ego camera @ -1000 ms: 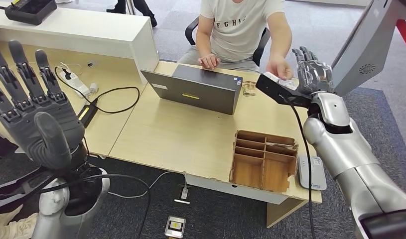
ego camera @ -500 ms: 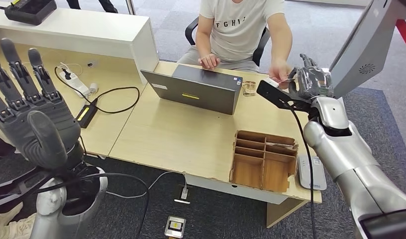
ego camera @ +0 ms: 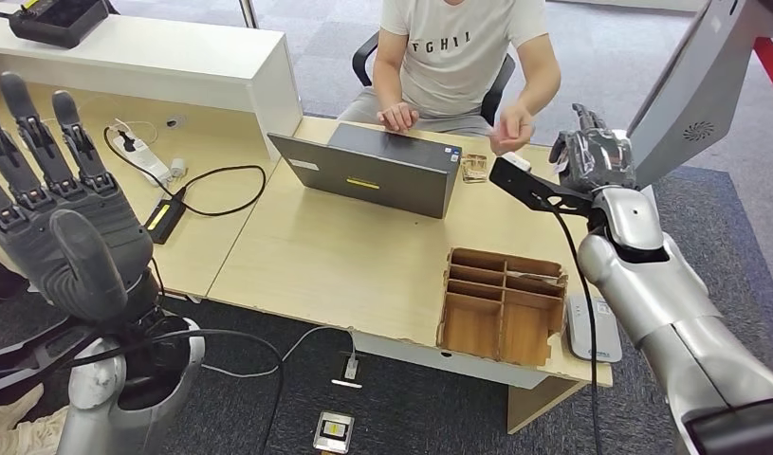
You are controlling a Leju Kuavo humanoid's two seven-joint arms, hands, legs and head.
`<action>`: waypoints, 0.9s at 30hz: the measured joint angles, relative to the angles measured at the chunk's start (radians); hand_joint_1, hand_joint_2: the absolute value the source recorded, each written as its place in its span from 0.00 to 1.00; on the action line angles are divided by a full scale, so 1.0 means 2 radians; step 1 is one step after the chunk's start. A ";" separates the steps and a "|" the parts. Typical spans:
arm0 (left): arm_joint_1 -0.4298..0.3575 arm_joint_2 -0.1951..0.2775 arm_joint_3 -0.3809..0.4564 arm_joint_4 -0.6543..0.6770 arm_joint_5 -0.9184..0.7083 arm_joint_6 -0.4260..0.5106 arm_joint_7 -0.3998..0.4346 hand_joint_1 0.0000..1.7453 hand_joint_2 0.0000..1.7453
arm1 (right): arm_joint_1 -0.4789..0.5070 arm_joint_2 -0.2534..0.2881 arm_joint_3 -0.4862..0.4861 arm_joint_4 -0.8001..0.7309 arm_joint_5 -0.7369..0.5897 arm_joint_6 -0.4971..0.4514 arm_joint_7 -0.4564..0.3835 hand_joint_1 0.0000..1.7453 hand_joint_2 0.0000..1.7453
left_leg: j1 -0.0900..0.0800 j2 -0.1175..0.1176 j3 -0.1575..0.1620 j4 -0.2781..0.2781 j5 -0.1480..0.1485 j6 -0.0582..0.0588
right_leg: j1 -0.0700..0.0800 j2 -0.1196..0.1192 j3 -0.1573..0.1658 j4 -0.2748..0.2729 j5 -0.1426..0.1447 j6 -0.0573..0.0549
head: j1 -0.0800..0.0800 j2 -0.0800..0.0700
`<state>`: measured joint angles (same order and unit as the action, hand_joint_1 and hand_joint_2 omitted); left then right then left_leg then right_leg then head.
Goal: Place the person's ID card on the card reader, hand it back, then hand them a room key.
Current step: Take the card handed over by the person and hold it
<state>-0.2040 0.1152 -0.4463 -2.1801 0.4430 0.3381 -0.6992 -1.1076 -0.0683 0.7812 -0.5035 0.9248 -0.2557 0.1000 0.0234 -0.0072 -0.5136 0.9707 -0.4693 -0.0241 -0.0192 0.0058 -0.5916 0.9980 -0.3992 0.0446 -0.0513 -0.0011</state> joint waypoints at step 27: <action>0.016 0.030 -0.002 -0.018 0.005 0.059 0.000 0.00 1.00 | 0.082 -0.106 -0.029 -0.057 -0.080 -0.061 0.016 1.00 1.00 | 0.000 -0.001 0.001 0.000 0.000 0.000 | 0.000 -0.001 0.001 -0.001 0.000 0.000 | 0.000 0.000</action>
<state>-0.1728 0.1746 -0.4504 -2.2159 0.4527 0.4551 -0.6992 -0.9441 -0.2796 0.7228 -0.6184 0.7653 -0.3768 0.1319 0.0229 -0.0084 -0.5123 0.9712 -0.4699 -0.0236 -0.0192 0.0038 -0.5900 0.9963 -0.3994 0.0449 -0.0515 -0.0011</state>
